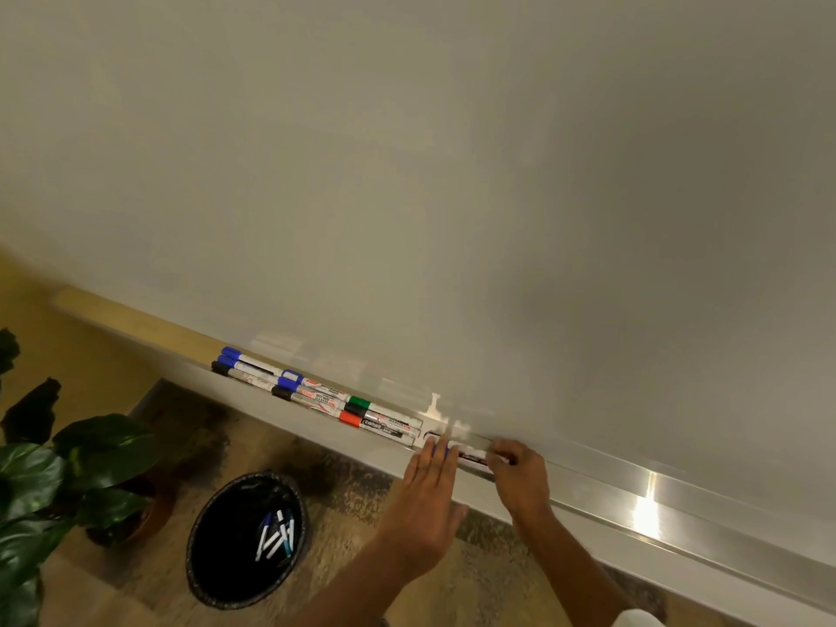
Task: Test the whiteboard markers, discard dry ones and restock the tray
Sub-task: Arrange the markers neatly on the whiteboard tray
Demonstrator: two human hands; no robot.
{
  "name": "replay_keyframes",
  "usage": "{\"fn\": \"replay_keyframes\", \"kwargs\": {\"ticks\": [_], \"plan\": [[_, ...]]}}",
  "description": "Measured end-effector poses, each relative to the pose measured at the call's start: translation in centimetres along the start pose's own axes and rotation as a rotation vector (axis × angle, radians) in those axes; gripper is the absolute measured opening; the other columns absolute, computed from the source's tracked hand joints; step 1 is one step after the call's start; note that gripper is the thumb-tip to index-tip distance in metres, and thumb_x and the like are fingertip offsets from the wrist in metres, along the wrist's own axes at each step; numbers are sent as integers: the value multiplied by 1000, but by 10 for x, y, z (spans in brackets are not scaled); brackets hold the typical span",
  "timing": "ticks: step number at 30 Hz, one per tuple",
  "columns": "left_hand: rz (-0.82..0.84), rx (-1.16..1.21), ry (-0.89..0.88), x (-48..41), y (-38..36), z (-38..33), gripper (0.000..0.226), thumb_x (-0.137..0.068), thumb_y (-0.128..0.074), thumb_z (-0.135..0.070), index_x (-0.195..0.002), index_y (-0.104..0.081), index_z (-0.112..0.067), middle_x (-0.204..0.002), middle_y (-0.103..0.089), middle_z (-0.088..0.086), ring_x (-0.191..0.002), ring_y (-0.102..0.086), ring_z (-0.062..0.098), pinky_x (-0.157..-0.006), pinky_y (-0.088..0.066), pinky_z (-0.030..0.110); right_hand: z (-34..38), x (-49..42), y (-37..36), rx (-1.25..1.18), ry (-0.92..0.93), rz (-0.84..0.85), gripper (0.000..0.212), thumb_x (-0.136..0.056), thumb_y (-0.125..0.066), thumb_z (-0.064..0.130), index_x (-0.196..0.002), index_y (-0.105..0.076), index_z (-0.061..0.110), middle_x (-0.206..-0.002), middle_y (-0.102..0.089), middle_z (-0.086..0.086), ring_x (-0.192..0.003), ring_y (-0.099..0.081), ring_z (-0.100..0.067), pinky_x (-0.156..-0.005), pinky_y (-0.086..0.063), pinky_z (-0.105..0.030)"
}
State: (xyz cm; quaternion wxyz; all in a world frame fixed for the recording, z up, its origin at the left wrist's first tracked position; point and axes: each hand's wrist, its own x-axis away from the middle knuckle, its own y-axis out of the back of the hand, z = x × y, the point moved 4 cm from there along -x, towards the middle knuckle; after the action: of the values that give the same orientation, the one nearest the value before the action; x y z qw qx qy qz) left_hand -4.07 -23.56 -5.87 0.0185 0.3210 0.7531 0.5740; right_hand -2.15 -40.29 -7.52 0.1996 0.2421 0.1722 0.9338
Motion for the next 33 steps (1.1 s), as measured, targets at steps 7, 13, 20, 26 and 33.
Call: {"fn": "replay_keyframes", "kwargs": {"ticks": [7, 13, 20, 26, 33], "plan": [[50, -29, 4, -17, -8, -11, 80, -109, -34, -41, -157, 24, -14, -163, 34, 7, -151, 31, 26, -126, 14, 40, -7, 2, -1, 63, 25, -77, 18, -93, -60, 11, -109, -68, 12, -104, -69, -2, -96, -63, -19, -84, -45, -27], [77, -37, -12, -28, -16, -17, 85, -108, -41, -38, -150, 30, -18, -162, 36, 6, -150, 33, 27, -127, 9, 46, -12, 5, 4, 149, 51, -149, 20, -93, -57, 3, -109, -67, 7, -106, -68, -8, -95, -61, -21, -84, -47, -29], [84, -67, 8, -40, -27, -12, 88, -108, -42, -41, -149, 33, -17, -157, 43, 5, -149, 35, 28, -127, 9, 47, -12, 9, 2, 207, 110, -128, 22, -92, -59, 0, -111, -67, 7, -112, -64, -9, -95, -59, -19, -82, -43, -24], [108, -95, 38, -39, -34, -6, 87, -108, -38, -44, -147, 34, -15, -160, 39, 7, -149, 34, 29, -128, 6, 48, -13, 10, -2, 219, 131, -100, 27, -88, -62, -6, -110, -66, 10, -112, -63, -8, -97, -59, -19, -85, -45, -23], [111, -93, 48, -37, -32, -5, 89, -108, -41, -40, -146, 34, -14, -160, 38, 9, -149, 34, 29, -128, 5, 47, -11, 10, -2, 182, 108, -91, 28, -89, -62, -4, -113, -65, 10, -114, -64, -7, -98, -61, -19, -87, -48, -23]]}}
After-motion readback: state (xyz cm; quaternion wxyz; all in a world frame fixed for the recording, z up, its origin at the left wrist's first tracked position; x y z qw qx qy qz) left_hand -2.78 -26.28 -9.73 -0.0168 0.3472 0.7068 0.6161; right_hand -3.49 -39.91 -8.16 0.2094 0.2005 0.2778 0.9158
